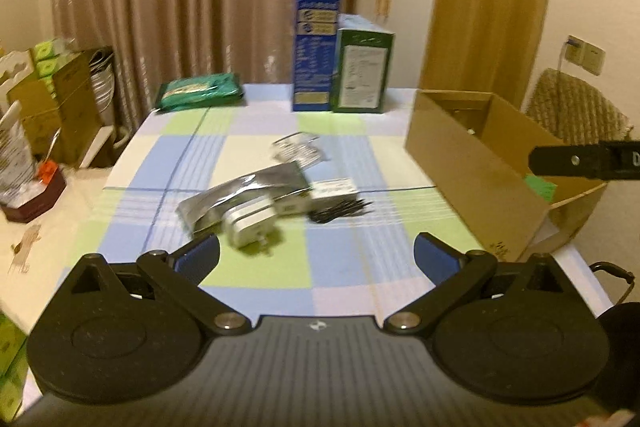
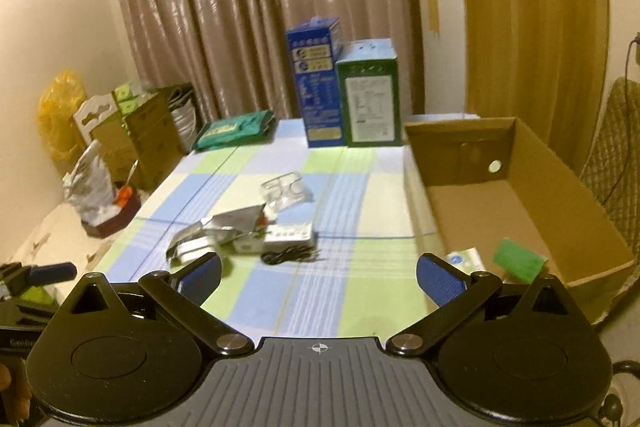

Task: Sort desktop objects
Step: 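Withdraw both tools from the cardboard box back over the table, then move the left tool to the white plug adapter while the right tool moves to the black cable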

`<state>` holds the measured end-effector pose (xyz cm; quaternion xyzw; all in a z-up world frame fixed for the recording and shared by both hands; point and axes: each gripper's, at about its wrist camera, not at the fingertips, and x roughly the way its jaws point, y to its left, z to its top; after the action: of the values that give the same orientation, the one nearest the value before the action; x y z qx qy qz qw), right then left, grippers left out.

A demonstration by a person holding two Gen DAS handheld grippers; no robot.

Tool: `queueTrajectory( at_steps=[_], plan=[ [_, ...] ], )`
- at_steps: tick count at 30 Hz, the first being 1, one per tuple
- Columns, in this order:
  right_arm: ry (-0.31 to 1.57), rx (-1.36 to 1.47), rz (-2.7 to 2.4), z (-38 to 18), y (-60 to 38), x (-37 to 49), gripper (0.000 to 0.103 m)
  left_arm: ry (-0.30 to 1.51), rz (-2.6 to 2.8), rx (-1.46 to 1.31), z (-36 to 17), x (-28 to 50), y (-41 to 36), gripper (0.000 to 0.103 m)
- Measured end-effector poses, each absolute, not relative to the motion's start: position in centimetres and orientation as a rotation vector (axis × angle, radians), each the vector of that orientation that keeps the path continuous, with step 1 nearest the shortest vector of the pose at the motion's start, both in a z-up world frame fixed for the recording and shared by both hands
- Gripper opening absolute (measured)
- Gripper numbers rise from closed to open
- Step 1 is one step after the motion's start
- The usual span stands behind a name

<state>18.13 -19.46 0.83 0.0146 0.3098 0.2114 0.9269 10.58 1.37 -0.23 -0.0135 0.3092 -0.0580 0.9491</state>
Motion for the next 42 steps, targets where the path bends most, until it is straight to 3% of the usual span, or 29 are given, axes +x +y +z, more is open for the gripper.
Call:
queueTrajectory(
  at_steps=[19,37,42],
  plan=[
    [0.702,-0.033,0.455,-3.0,-15.8,19.4,0.101,0.663,-0.074,-0.049,-3.1,13.0,5.8,0.102],
    [0.774,-0.172,0.425,-10.9,-11.6,28.6,0.101,0.738,-0.022,-0.057,-10.2,22.4,5.3,0.099],
    [0.806,-0.263,0.453,-13.3,-10.6,30.8,0.095,0.722,0.005,-0.064,-11.9,24.5,4.6,0.095]
  ],
)
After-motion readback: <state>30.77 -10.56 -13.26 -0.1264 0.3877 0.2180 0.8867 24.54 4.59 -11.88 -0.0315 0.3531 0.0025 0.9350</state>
